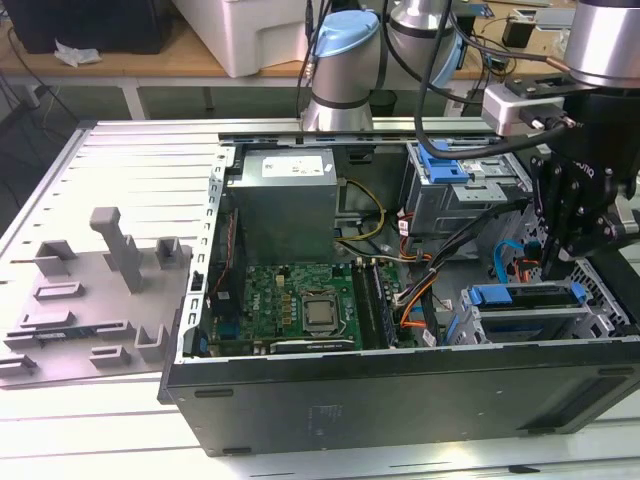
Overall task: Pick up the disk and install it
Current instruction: 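Insert the first disk wire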
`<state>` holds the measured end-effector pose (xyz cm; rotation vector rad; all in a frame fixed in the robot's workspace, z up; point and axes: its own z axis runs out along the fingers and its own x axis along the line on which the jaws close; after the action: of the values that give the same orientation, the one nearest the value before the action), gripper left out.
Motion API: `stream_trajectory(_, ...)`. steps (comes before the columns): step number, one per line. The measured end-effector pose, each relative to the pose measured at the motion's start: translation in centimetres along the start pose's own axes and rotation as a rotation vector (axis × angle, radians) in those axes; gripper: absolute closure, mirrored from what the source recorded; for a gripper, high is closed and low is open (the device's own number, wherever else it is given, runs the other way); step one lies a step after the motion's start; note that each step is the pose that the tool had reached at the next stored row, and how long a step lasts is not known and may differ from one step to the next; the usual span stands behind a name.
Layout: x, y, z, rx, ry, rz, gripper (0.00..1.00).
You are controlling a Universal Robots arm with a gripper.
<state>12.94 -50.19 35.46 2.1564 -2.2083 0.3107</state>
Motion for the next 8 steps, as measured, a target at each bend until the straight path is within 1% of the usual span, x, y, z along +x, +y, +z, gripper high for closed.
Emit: stream_trajectory(8,-0.01,-0.11,0.04,0.0001,-0.0003,-0.001,0.83)
